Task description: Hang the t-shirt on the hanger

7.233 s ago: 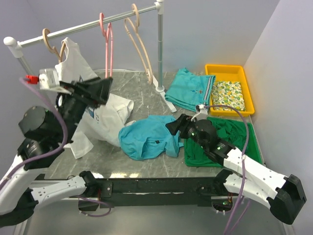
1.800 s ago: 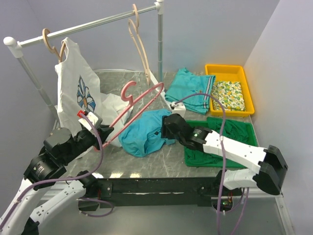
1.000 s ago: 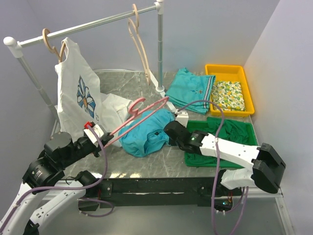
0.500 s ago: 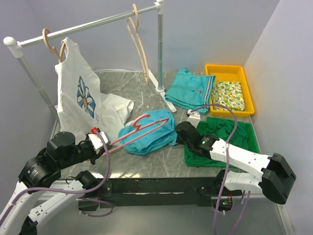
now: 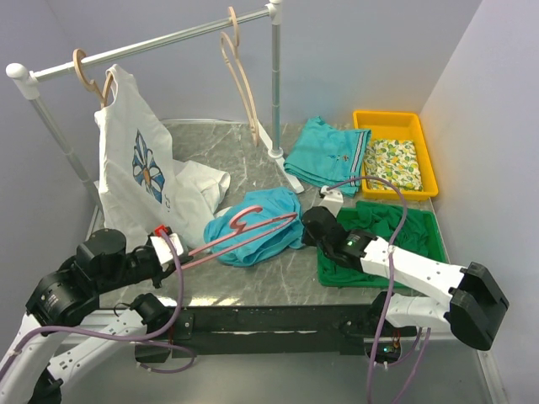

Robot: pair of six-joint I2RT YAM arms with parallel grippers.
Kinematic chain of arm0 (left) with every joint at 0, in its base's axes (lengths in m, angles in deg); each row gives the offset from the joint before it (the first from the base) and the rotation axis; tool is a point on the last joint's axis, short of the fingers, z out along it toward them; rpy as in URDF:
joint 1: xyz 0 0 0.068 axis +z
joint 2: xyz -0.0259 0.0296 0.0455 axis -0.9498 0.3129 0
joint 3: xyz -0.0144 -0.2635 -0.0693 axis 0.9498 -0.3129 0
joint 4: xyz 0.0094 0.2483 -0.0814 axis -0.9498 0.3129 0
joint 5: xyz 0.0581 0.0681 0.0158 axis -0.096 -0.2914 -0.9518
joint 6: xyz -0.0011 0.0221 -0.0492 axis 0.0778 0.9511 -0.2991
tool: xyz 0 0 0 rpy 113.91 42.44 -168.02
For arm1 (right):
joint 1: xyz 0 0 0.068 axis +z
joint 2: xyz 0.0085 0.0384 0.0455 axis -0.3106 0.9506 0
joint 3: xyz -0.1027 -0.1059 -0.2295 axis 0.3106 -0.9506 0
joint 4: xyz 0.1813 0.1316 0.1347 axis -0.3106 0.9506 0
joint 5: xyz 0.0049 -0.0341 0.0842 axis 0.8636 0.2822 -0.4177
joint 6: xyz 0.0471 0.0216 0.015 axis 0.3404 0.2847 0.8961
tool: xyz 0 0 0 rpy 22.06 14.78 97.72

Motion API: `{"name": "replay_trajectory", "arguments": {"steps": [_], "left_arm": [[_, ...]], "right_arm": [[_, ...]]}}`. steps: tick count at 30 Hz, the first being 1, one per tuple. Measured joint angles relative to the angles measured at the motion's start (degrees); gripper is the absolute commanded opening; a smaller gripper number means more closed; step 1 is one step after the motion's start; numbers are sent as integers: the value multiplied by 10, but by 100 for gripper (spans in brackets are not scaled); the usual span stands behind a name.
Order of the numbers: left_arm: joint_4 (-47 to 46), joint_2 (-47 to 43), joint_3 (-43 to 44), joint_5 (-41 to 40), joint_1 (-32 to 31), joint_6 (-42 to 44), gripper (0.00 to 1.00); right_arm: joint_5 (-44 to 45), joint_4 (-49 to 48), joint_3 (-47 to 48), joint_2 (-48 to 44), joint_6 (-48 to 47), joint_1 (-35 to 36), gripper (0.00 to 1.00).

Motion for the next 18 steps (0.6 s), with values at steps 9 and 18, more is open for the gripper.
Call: {"name": "replay_trajectory", "arguments": {"steps": [9, 18], "left_arm": [[2, 9, -3, -1, -22, 0, 1], [-4, 24, -21, -17, -24, -1, 1]], "right_arm": [[2, 0, 17, 7, -10, 0, 0], [7, 1, 17, -6, -21, 0, 0]]}}
